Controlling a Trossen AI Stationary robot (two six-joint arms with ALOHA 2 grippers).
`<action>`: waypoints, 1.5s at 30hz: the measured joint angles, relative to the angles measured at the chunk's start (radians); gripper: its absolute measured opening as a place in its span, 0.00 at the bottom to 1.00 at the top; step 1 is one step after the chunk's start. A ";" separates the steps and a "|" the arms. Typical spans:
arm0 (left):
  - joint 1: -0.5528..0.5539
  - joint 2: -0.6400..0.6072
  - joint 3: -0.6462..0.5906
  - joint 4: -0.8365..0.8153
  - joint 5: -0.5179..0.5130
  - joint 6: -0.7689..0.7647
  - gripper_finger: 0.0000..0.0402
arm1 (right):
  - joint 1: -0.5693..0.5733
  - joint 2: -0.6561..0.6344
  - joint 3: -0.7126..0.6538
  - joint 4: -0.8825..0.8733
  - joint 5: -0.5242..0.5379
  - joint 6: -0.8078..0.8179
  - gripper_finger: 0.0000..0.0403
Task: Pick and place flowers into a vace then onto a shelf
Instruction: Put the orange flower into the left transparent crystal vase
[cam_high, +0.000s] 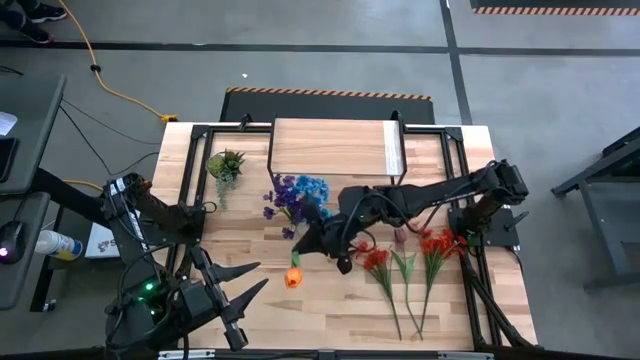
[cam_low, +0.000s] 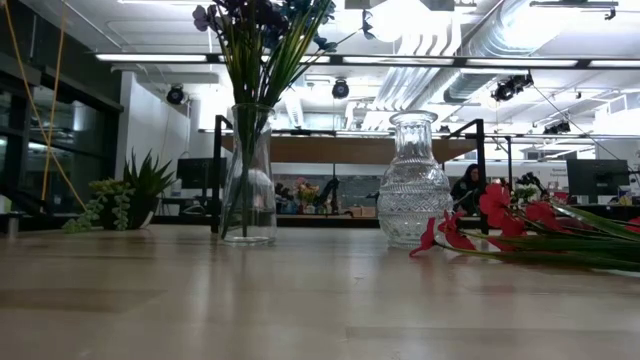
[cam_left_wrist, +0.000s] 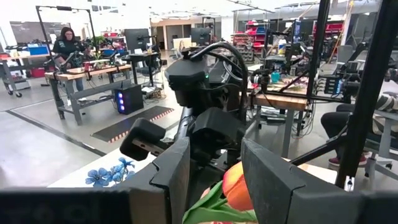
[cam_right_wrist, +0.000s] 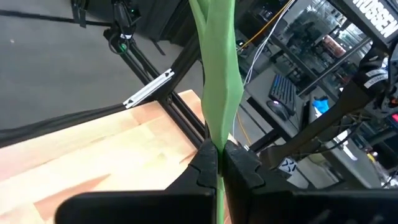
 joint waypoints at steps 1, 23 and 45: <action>0.000 0.000 0.000 0.000 0.000 0.000 0.44 | -0.005 0.000 0.000 0.001 -0.005 0.010 0.00; 0.000 0.000 0.000 0.000 0.000 0.000 0.44 | -0.038 0.059 -0.005 0.036 -0.052 0.047 0.00; 0.000 0.000 0.000 -0.003 0.000 0.000 0.44 | -0.066 0.059 -0.004 -0.033 -0.053 0.096 0.00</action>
